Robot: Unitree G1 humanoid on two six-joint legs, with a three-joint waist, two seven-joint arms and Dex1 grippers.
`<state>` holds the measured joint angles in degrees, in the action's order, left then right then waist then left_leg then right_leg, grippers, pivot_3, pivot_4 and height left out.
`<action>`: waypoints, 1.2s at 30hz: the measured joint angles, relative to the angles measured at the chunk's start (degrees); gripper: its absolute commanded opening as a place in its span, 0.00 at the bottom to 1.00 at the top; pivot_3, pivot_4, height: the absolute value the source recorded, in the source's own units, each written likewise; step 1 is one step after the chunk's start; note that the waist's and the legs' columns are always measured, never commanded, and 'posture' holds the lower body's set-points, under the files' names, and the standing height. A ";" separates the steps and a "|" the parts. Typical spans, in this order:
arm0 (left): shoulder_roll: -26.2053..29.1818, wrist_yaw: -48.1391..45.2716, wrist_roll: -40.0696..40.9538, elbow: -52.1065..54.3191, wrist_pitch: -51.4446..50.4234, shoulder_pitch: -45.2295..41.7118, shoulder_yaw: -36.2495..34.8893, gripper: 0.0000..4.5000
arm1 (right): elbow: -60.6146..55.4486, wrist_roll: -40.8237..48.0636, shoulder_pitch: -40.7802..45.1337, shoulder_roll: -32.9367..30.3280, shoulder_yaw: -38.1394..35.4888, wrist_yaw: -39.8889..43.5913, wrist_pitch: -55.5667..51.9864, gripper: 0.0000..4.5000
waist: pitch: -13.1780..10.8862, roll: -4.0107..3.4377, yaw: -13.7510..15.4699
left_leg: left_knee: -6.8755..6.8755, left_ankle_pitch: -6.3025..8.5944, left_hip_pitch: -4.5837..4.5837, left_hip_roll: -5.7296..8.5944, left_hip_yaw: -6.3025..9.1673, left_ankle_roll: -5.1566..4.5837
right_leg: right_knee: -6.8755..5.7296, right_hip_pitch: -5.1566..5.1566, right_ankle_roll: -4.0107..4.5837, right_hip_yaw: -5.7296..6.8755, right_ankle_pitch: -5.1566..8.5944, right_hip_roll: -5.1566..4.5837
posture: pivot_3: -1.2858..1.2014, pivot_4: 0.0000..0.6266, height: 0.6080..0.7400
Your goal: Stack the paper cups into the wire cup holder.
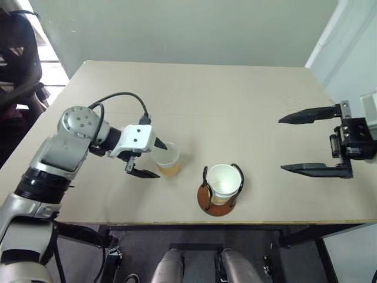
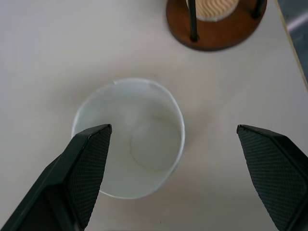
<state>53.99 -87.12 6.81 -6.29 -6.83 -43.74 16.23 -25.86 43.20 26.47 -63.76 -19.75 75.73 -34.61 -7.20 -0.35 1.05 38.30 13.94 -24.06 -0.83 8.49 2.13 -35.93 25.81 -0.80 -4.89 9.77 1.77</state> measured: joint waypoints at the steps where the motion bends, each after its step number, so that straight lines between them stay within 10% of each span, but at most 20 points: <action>1: -0.52 0.04 -0.63 -0.62 0.53 0.00 0.53 0.87 | -0.22 0.15 -0.21 -0.01 -0.01 -0.29 -0.02 1.00 | 0.00 0.00 0.03 | 0.00 0.00 0.00 0.01 0.00 0.00 | 0.00 0.00 -0.02 0.00 0.01 -0.01 | 0.52 0.24 1.00; 12: -5.88 1.04 -5.62 -3.10 3.42 -1.32 3.63 0.01 | -1.61 0.18 -3.96 -1.82 -0.66 -1.05 1.07 1.00 | 0.00 0.00 0.32 | 0.04 0.05 -0.07 0.07 -0.05 -0.09 | 0.06 -0.01 -0.46 0.00 -0.11 -0.04 | 0.52 0.24 1.00; 21: -5.82 -2.59 0.31 -3.02 1.83 -4.11 2.37 0.01 | -1.45 -0.27 -4.49 -2.43 -1.41 -1.66 2.10 1.00 | 0.00 0.01 0.49 | 0.33 0.06 -0.16 0.08 -0.02 -0.11 | 0.05 -0.05 -0.43 0.00 -0.09 -0.04 | 0.52 0.24 1.00; 29: -10.26 -2.98 18.48 -9.47 1.78 -27.36 2.20 0.01 | -0.47 -1.14 -4.26 -4.18 -2.12 -1.89 3.13 1.00 | -0.02 0.05 1.03 | 0.91 0.23 -0.45 0.19 -0.02 -0.44 | 0.17 -0.12 -0.65 -0.04 -0.25 -0.18 | 0.52 0.24 1.00; 36: -13.47 -3.01 29.39 -12.99 7.04 -36.13 15.46 0.01 | -0.37 -1.92 -4.54 -5.13 -3.57 -2.65 3.73 1.00 | 0.03 -0.10 0.94 | 0.87 0.40 -0.46 0.34 -0.30 -0.73 | 0.45 -0.20 -1.47 -0.18 -0.40 -0.36 | 0.52 0.24 1.00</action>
<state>40.52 -90.13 36.20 -19.28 0.21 -79.87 31.69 -26.24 41.28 21.93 -68.89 -23.32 73.07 -30.88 -7.17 -0.45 1.99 39.16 14.35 -24.52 -0.48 8.20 1.40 -35.49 25.61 -2.27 -5.08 9.37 1.41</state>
